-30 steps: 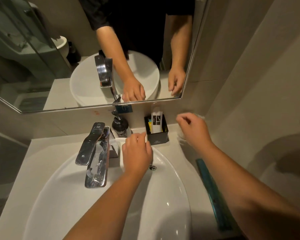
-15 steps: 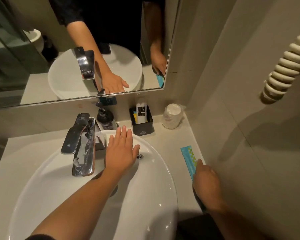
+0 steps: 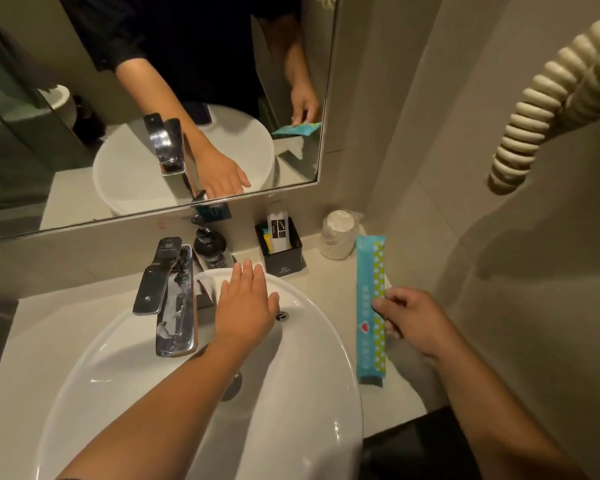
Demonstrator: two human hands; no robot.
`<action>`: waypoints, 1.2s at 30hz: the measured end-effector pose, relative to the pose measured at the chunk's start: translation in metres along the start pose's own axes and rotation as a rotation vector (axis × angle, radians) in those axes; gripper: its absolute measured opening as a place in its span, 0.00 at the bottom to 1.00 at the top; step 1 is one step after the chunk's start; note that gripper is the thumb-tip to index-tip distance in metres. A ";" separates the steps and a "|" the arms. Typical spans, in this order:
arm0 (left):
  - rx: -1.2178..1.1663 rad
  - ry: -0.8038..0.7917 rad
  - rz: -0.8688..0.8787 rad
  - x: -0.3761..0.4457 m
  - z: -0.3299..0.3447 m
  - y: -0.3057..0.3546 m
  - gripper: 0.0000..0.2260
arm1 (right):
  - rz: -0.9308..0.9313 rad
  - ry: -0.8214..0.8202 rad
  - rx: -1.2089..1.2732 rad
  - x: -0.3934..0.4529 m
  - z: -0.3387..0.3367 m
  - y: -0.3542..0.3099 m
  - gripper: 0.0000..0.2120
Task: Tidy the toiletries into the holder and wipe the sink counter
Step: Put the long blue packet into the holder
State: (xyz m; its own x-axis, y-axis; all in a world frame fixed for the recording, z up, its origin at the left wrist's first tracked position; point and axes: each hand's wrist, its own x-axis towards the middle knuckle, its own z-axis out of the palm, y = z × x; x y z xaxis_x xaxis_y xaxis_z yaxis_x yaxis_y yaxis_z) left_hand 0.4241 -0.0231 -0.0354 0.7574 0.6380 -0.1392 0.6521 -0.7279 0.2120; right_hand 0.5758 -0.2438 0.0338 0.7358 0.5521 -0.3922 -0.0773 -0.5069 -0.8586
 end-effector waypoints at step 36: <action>-0.544 0.221 -0.331 0.090 -0.033 0.027 0.09 | -0.360 -0.020 -0.368 0.159 0.110 -0.065 0.05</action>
State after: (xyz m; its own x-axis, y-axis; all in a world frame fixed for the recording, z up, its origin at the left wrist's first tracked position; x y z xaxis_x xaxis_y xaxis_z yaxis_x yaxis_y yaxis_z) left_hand 0.5085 0.0230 -0.0106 0.4583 0.8840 -0.0921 0.6947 -0.2917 0.6575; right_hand 0.6237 -0.0503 -0.0087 0.6593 0.7449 -0.1024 0.4229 -0.4800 -0.7686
